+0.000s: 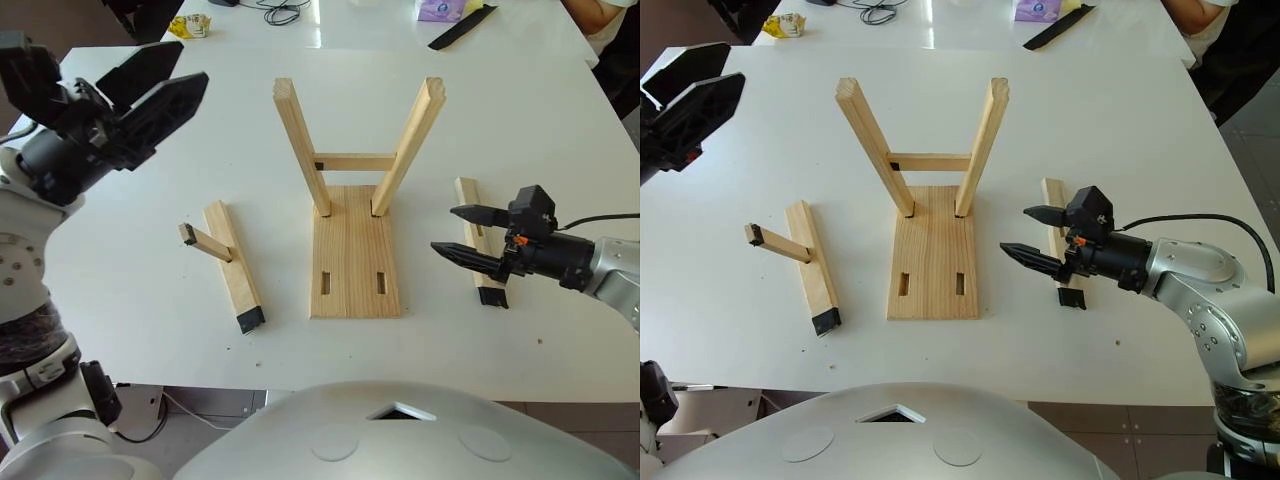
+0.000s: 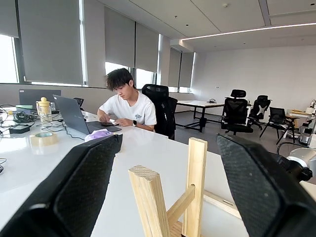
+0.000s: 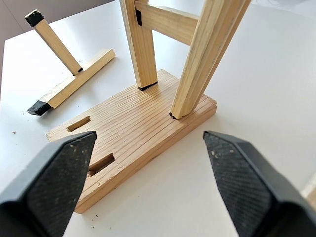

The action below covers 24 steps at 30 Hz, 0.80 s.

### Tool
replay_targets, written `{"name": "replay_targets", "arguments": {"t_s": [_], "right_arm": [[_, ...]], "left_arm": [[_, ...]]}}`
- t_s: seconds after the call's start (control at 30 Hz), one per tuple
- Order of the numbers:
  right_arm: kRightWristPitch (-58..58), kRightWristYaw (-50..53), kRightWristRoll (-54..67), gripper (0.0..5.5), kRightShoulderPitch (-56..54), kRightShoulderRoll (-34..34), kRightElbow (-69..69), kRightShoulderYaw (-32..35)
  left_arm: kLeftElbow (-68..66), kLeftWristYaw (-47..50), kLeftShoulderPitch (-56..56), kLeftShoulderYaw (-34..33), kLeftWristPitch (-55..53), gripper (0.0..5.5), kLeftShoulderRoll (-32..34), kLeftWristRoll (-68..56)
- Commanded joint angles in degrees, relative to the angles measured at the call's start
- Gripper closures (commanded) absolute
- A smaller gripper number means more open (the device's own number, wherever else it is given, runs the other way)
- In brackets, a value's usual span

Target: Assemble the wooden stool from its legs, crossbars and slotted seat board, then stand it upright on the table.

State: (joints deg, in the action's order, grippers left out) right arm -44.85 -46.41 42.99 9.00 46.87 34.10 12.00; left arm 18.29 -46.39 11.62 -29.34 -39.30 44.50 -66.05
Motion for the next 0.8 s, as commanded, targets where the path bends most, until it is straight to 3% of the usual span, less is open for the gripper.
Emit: {"name": "replay_targets", "arguments": {"t_s": [0.03,0.27,0.57,0.8], "right_arm": [[1.43,-0.05,-1.17,1.51,-3.05,-1.08,-1.88,-2.48],[2.50,-0.46,-1.62,1.51,-4.10,-1.16,-2.49,-2.73],[3.02,4.86,-1.02,1.51,3.74,-4.90,3.26,0.51],[2.96,8.98,-0.13,1.51,9.99,-7.62,8.39,2.86]], "left_arm": [[2.09,1.02,-2.10,1.70,0.29,1.84,-1.24,1.86],[5.92,2.79,-7.70,3.19,-2.41,1.84,-0.92,3.66],[14.07,13.51,-5.56,3.04,-14.22,1.84,6.39,-15.04],[14.86,5.41,-14.57,3.91,-18.22,1.84,13.07,-10.64]]}}
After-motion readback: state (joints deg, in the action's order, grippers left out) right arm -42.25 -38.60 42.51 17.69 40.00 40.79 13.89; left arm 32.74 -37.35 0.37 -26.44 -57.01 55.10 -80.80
